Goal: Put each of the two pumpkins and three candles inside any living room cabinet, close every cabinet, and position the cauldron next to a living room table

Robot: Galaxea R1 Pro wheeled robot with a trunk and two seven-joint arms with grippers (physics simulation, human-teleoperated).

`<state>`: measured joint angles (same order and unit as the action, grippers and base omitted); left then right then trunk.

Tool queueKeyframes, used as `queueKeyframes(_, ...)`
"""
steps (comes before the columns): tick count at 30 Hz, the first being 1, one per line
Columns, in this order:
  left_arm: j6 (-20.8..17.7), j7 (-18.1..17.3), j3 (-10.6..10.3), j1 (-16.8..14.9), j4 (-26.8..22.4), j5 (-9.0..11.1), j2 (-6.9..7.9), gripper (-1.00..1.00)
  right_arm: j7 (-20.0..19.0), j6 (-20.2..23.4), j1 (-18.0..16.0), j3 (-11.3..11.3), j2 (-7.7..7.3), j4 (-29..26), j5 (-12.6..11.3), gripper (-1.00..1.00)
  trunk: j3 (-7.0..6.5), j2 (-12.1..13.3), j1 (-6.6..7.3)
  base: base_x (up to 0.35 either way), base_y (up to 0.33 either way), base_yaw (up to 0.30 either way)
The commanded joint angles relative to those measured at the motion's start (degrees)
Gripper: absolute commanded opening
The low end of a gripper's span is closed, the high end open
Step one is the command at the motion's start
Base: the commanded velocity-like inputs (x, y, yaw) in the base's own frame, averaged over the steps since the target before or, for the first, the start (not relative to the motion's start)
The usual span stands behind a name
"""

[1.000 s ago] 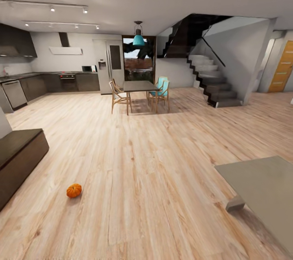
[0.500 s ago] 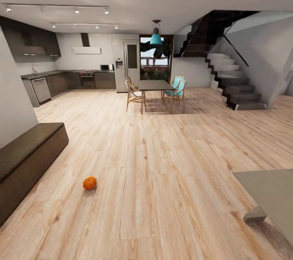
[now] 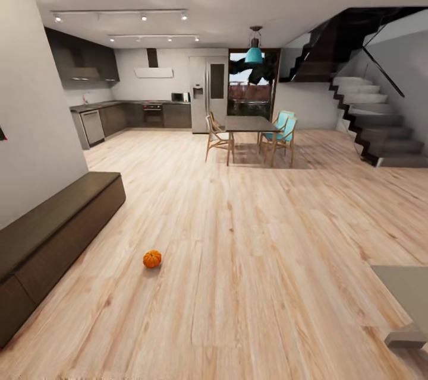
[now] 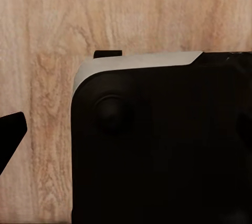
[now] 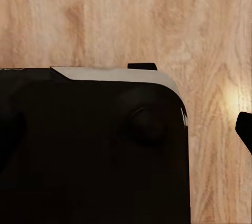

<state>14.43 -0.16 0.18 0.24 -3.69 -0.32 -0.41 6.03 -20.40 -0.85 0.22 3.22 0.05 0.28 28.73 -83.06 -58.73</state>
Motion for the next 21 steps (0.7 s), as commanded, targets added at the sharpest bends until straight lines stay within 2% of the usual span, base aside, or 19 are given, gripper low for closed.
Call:
queueKeyframes(1,0.08,-0.02,0.02,0.03,-0.07,-0.03,-0.02,1.00,0.21,-0.19,-0.03,0.05,-0.01,0.04,0.04,1.00,0.07,-0.02,0.00,0.000,0.000,0.255)
queueKeyframes(21,0.08,-0.02,-0.04,0.03,-0.08,-0.03,0.01,1.00,0.21,-0.34,-0.03,0.05,0.03,0.04,-0.02,1.00,0.48,-0.02,0.00,0.000,0.000,0.255)
